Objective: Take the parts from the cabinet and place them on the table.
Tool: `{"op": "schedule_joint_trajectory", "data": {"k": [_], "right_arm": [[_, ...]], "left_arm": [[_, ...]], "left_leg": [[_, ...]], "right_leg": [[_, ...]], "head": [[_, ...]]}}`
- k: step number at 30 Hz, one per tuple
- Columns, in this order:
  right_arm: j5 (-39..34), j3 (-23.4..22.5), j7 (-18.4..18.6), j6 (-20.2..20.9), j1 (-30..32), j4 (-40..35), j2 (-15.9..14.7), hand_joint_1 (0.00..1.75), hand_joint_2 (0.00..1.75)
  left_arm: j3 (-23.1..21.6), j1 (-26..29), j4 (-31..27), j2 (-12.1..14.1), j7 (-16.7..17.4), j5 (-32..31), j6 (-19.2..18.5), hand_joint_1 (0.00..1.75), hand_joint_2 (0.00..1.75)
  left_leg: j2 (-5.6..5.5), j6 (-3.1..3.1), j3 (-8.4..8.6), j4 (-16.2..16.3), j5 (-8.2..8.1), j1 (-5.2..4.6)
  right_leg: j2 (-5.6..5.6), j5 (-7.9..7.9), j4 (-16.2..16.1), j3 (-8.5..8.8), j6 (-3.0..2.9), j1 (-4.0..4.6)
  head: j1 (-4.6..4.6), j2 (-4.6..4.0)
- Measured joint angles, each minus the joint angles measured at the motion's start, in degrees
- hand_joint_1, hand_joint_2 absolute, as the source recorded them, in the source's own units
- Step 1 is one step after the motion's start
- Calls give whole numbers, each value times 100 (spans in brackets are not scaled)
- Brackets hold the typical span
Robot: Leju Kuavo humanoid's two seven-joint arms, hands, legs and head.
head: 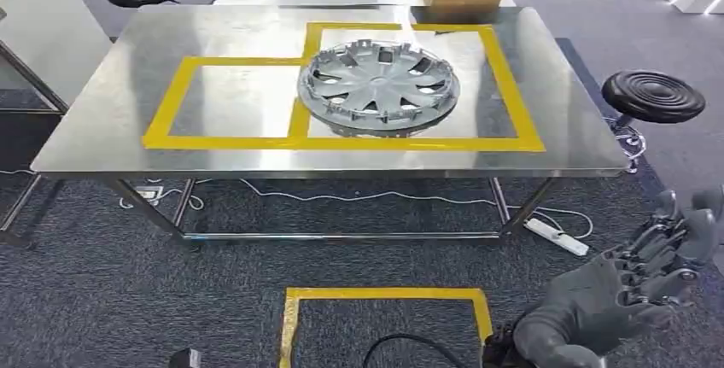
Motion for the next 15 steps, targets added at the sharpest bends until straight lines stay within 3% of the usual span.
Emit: {"op": "schedule_joint_trajectory", "data": {"k": [1,2,3,5,7,8,9,11,12,13,14,15], "right_arm": [[0,2,0,0,-1,0,0,0,0],[-2,2,0,0,-5,-2,0,0,0],[0,7,0,0,-6,-2,0,0,0],[0,7,0,0,-7,4,-2,0,0],[0,7,0,0,-5,7,-2,0,0],[0,11,0,0,-8,9,-2,0,0],[0,11,0,0,-9,9,-2,0,0],[-7,11,0,0,-5,11,0,0,0],[-9,9,0,0,-1,13,0,0,0],[-13,4,-2,0,4,15,-2,0,0],[-15,-2,-4,0,15,15,0,0,0],[-26,-11,-9,0,28,15,0,0,0]], "left_arm": [[0,0,0,-2,0,0,0,0,175],[0,-4,0,-2,0,0,0,0,175],[0,-1,0,-2,0,0,0,0,175],[0,-8,0,-2,0,0,0,0,175],[0,3,0,0,0,0,2,0,175],[0,-1,0,4,0,0,2,0,175],[0,0,0,7,-2,0,4,0,175],[0,-3,0,9,-4,-2,13,0,175],[0,-3,0,9,-11,-2,20,0,175],[0,-1,0,9,-17,-2,24,0,175],[0,-1,0,9,-17,-2,24,0,175],[0,-2,0,9,-20,-2,24,0,0]], "left_leg": [[-5,-18,-75,27,46,1],[-12,-46,-109,56,83,0],[-16,-76,-140,76,109,-27],[-10,-135,-146,71,195,-16],[-11,-210,-176,64,270,-6],[-12,-243,-240,141,78,7],[-12,-277,-336,408,-301,9],[-12,-326,-609,1296,-953,18],[-12,-339,-696,1678,-1085,18],[-11,-346,-688,1868,-1030,19],[-11,-348,-557,1801,-843,19],[-11,-344,-346,1552,-630,23]], "right_leg": [[-1,149,-564,414,-17,0],[0,7,-1124,796,-39,0],[4,-115,-1492,1043,-45,15],[22,-85,-1457,919,-88,32],[10,23,-1469,833,-219,18],[-16,80,-1466,780,-254,6],[-12,147,-1466,696,-297,3],[-11,290,-1458,548,-315,3],[-13,359,-1451,453,-311,3],[-16,426,-1446,352,-298,3],[-17,482,-1440,267,-282,3],[-19,531,-1428,187,-264,0]], "head": [[4,0],[2,0],[-2,0],[7,0],[-4,0],[-2,0],[-39,0],[-52,0],[-57,0],[-52,0],[-55,0],[-53,2]]}}
